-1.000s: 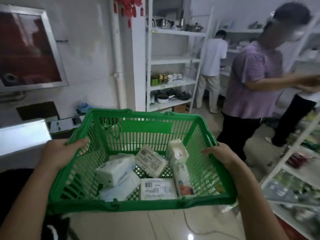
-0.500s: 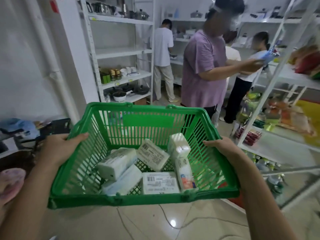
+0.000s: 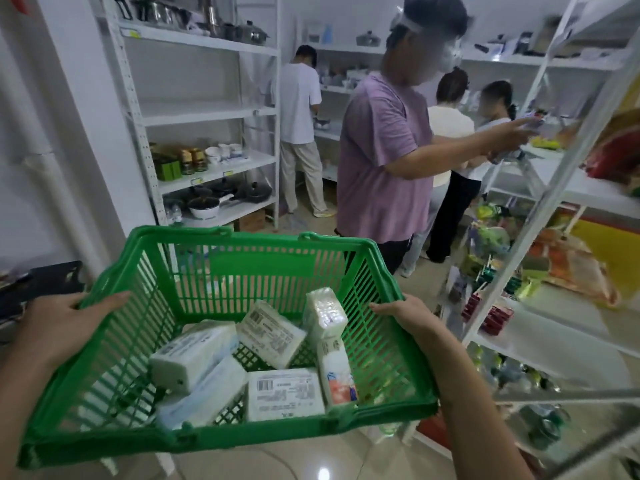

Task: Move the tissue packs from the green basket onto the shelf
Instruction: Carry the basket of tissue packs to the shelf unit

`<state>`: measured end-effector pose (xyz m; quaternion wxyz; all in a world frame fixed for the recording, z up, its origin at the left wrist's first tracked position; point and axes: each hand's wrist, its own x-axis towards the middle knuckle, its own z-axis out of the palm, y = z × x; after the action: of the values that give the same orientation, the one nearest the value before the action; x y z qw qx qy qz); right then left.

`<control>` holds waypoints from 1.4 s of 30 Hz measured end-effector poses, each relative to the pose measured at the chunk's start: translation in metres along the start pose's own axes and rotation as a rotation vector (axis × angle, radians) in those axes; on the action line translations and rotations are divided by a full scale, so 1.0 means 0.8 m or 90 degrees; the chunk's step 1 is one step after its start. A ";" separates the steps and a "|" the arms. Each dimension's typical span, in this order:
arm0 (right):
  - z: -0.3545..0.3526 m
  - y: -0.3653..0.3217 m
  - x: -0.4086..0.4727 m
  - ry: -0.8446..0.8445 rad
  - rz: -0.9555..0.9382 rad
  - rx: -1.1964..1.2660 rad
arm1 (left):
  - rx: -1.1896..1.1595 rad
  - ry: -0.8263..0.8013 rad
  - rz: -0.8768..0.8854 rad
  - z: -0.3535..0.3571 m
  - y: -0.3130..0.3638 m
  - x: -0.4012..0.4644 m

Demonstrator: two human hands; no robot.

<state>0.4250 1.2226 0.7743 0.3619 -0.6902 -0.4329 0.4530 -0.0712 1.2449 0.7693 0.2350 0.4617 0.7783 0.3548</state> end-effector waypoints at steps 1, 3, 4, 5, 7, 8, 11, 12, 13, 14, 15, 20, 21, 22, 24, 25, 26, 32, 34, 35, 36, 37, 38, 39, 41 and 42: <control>0.005 -0.006 0.017 0.001 0.000 0.001 | -0.019 -0.007 0.011 -0.004 0.007 0.009; 0.015 -0.019 0.051 0.007 0.000 -0.007 | -0.017 -0.012 0.026 0.000 0.018 0.031; 0.020 -0.025 0.066 0.007 -0.001 -0.013 | -0.016 0.003 0.027 0.003 0.021 0.044; 0.025 -0.032 0.081 0.011 -0.001 -0.016 | -0.030 0.007 0.031 0.002 0.029 0.053; 0.032 -0.045 0.110 0.025 -0.003 -0.021 | -0.036 0.014 0.032 0.006 0.043 0.078; 0.034 -0.052 0.124 0.030 -0.004 -0.027 | -0.032 0.019 0.035 0.008 0.049 0.095; 0.040 -0.068 0.169 0.045 -0.009 -0.038 | -0.014 0.017 0.047 0.019 0.063 0.139; 0.042 -0.073 0.183 0.054 -0.007 -0.038 | -0.013 0.017 0.046 0.025 0.068 0.151; 0.043 -0.077 0.196 0.061 -0.004 -0.035 | -0.022 0.016 0.048 0.031 0.073 0.165; 0.044 -0.081 0.211 0.064 0.000 -0.030 | -0.034 0.014 0.044 0.039 0.080 0.180; 0.044 -0.085 0.226 0.062 0.005 -0.024 | -0.042 0.015 0.044 0.048 0.087 0.195; 0.035 -0.104 0.316 0.046 0.021 0.007 | -0.034 0.013 0.039 0.105 0.124 0.264; 0.032 -0.109 0.334 0.045 0.017 0.013 | -0.033 0.018 0.040 0.118 0.130 0.276; 0.029 -0.113 0.352 0.042 0.015 0.017 | -0.032 0.019 0.037 0.130 0.137 0.288; 0.019 -0.123 0.391 0.029 0.020 0.021 | -0.040 0.024 0.031 0.153 0.153 0.316; 0.015 -0.127 0.406 0.024 0.020 0.024 | -0.041 0.025 0.028 0.161 0.160 0.326; 0.012 -0.130 0.419 0.023 0.019 0.027 | -0.041 0.024 0.027 0.168 0.165 0.332; 0.007 -0.165 0.534 -0.018 0.029 0.033 | -0.044 0.033 -0.001 0.214 0.195 0.403; 0.011 -0.177 0.571 -0.030 0.035 0.020 | -0.028 0.028 -0.011 0.226 0.202 0.429; 0.014 -0.184 0.588 -0.035 0.038 0.016 | -0.025 0.027 -0.013 0.232 0.206 0.442; 0.017 -0.190 0.605 -0.042 0.042 0.015 | -0.026 0.025 -0.011 0.238 0.210 0.456; 0.020 -0.196 0.620 -0.048 0.047 0.015 | -0.025 0.023 -0.007 0.243 0.216 0.471; 0.023 -0.202 0.635 -0.050 0.050 0.012 | -0.023 0.020 -0.004 0.247 0.221 0.486; 0.026 -0.210 0.648 -0.048 0.052 0.007 | -0.022 0.016 -0.004 0.252 0.227 0.500; 0.031 -0.226 0.672 -0.048 0.049 -0.004 | -0.035 0.009 -0.007 0.259 0.237 0.529; 0.033 -0.234 0.685 -0.049 0.046 -0.008 | -0.048 0.006 -0.009 0.263 0.241 0.545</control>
<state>0.4674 1.8008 0.7616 0.3243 -0.6898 -0.4240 0.4891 -0.0207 1.7633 0.7670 0.2513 0.4452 0.7686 0.3846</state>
